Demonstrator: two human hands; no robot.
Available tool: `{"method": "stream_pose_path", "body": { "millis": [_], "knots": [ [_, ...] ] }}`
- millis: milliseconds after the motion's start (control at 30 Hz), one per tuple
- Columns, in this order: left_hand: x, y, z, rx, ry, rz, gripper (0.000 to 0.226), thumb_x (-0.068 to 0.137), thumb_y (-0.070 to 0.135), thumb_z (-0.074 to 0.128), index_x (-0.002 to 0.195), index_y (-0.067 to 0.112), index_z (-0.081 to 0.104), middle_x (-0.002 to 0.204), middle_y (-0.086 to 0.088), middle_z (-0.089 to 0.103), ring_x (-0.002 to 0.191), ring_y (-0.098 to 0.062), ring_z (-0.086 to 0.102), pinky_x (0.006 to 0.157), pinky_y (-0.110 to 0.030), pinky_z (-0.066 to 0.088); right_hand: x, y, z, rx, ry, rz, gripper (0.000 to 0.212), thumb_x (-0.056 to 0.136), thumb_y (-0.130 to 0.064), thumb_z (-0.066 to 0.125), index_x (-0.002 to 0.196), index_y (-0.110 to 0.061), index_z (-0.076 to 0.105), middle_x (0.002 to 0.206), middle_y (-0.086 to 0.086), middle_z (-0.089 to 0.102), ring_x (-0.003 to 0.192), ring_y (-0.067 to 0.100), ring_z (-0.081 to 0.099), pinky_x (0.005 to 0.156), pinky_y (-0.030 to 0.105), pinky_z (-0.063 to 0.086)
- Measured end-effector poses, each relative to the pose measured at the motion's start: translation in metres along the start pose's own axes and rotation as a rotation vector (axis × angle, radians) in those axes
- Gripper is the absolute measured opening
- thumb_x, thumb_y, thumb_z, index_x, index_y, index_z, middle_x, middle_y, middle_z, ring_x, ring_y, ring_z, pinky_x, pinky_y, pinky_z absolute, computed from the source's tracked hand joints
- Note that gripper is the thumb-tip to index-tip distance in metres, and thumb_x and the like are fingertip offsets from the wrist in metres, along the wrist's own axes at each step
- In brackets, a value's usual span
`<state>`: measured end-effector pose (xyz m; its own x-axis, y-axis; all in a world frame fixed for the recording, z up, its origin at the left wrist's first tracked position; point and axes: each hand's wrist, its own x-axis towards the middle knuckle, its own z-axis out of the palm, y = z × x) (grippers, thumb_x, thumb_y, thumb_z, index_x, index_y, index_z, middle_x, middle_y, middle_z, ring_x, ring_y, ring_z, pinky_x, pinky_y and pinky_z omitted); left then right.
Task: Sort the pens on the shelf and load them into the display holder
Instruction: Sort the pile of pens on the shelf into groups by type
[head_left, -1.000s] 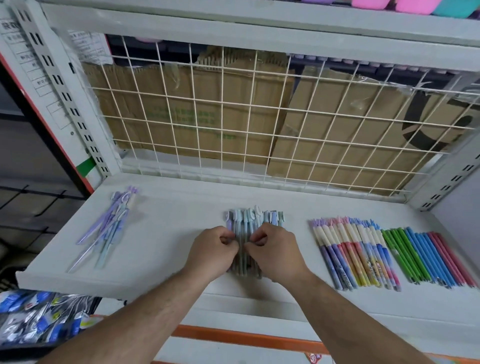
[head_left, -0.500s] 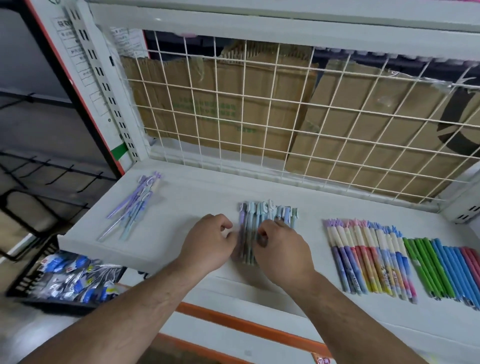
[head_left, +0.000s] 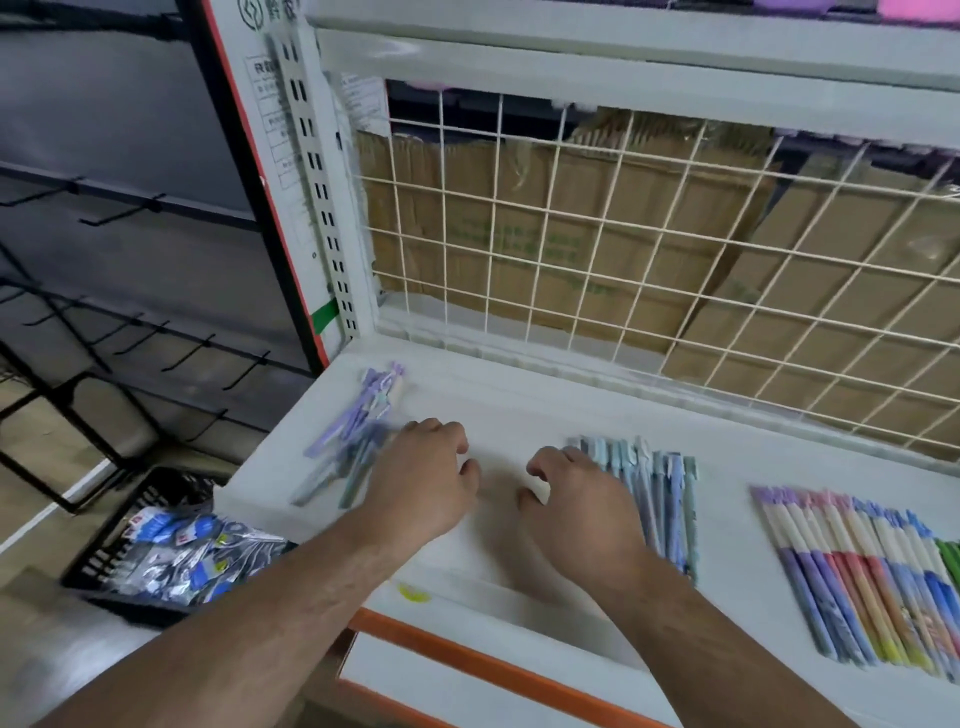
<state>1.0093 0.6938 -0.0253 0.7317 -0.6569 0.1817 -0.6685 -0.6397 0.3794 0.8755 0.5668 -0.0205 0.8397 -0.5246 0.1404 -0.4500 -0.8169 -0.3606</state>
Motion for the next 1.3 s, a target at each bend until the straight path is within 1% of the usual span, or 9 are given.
{"method": "stream_pose_path", "body": {
  "millis": [167, 367, 500, 667, 900, 1033, 1100, 1167, 1300],
  "knots": [
    [0.026, -0.066, -0.02, 0.254, -0.016, -0.085, 0.039, 0.087, 0.044, 0.053, 0.115, 0.017, 0.056, 0.108, -0.005, 0.06, 0.102, -0.025, 0.054, 0.078, -0.034, 0.05, 0.022, -0.036, 0.021, 0.013, -0.004, 0.035, 0.027, 0.091, -0.037, 0.058, 0.116, -0.027, 0.063, 0.114, -0.007, 0.064, 0.094, 0.02, 0.068, 0.077, 0.03, 0.052],
    [0.042, -0.103, -0.027, 0.269, -0.162, -0.097, 0.04, 0.083, 0.05, 0.061, 0.106, 0.017, 0.059, 0.078, 0.004, 0.042, 0.075, -0.02, 0.048, 0.061, -0.028, 0.034, 0.038, -0.067, 0.035, 0.025, 0.005, 0.105, 0.023, 0.091, -0.041, 0.056, 0.111, -0.031, 0.063, 0.107, -0.01, 0.063, 0.094, 0.019, 0.065, 0.077, 0.031, 0.051],
    [0.049, -0.1, -0.025, 0.245, -0.198, -0.03, 0.043, 0.086, 0.034, 0.061, 0.126, 0.02, 0.056, 0.112, -0.003, 0.063, 0.096, -0.024, 0.064, 0.068, -0.028, 0.044, 0.043, -0.079, 0.039, 0.029, 0.033, 0.139, 0.02, 0.09, -0.039, 0.057, 0.106, -0.031, 0.065, 0.101, -0.01, 0.063, 0.09, 0.019, 0.064, 0.076, 0.031, 0.05],
    [0.06, -0.092, -0.018, 0.247, -0.301, -0.014, 0.054, 0.09, 0.016, 0.054, 0.142, 0.018, 0.044, 0.144, -0.001, 0.051, 0.113, -0.027, 0.064, 0.087, -0.04, 0.055, 0.042, -0.082, 0.039, 0.025, 0.053, 0.175, 0.017, 0.089, -0.039, 0.06, 0.104, -0.031, 0.065, 0.097, -0.011, 0.063, 0.088, 0.015, 0.063, 0.075, 0.029, 0.048],
    [0.065, -0.086, -0.01, 0.305, -0.223, -0.009, 0.035, 0.084, 0.024, 0.059, 0.118, 0.016, 0.054, 0.091, 0.005, 0.062, 0.093, -0.019, 0.068, 0.072, -0.028, 0.044, 0.038, -0.078, 0.031, 0.014, 0.045, 0.194, 0.018, 0.093, -0.041, 0.058, 0.106, -0.031, 0.065, 0.101, -0.012, 0.063, 0.085, 0.011, 0.061, 0.075, 0.028, 0.046],
    [0.065, -0.083, -0.001, 0.425, -0.159, 0.105, 0.033, 0.084, 0.021, 0.054, 0.117, 0.018, 0.056, 0.109, 0.001, 0.063, 0.101, -0.016, 0.064, 0.073, -0.026, 0.042, 0.034, -0.072, 0.029, 0.017, 0.047, 0.194, 0.018, 0.094, -0.041, 0.059, 0.107, -0.03, 0.065, 0.101, -0.012, 0.064, 0.081, 0.009, 0.059, 0.073, 0.026, 0.04],
    [0.068, -0.085, 0.0, 0.411, -0.217, 0.117, 0.036, 0.088, 0.021, 0.051, 0.124, 0.021, 0.057, 0.128, 0.003, 0.061, 0.121, -0.014, 0.057, 0.091, -0.03, 0.042, 0.033, -0.068, 0.029, 0.044, 0.044, 0.2, 0.018, 0.093, -0.039, 0.06, 0.107, -0.028, 0.066, 0.102, -0.012, 0.064, 0.076, 0.008, 0.055, 0.071, 0.026, 0.043],
    [0.071, -0.086, 0.0, 0.465, -0.321, 0.203, 0.041, 0.096, 0.026, 0.045, 0.137, 0.026, 0.051, 0.15, 0.003, 0.045, 0.142, -0.013, 0.036, 0.117, -0.05, 0.021, 0.03, -0.063, 0.028, 0.046, 0.038, 0.208, 0.017, 0.093, -0.039, 0.059, 0.106, -0.029, 0.065, 0.102, -0.012, 0.064, 0.074, 0.007, 0.053, 0.067, 0.025, 0.042],
    [0.071, -0.079, -0.004, 0.492, -0.406, 0.144, 0.033, 0.097, 0.03, 0.046, 0.127, 0.025, 0.059, 0.136, 0.003, 0.058, 0.123, -0.024, 0.055, 0.095, -0.045, 0.042, 0.024, -0.056, 0.028, 0.067, 0.035, 0.206, 0.017, 0.093, -0.039, 0.06, 0.106, -0.03, 0.065, 0.103, -0.012, 0.064, 0.076, 0.008, 0.057, 0.069, 0.027, 0.047]
  ]
}}
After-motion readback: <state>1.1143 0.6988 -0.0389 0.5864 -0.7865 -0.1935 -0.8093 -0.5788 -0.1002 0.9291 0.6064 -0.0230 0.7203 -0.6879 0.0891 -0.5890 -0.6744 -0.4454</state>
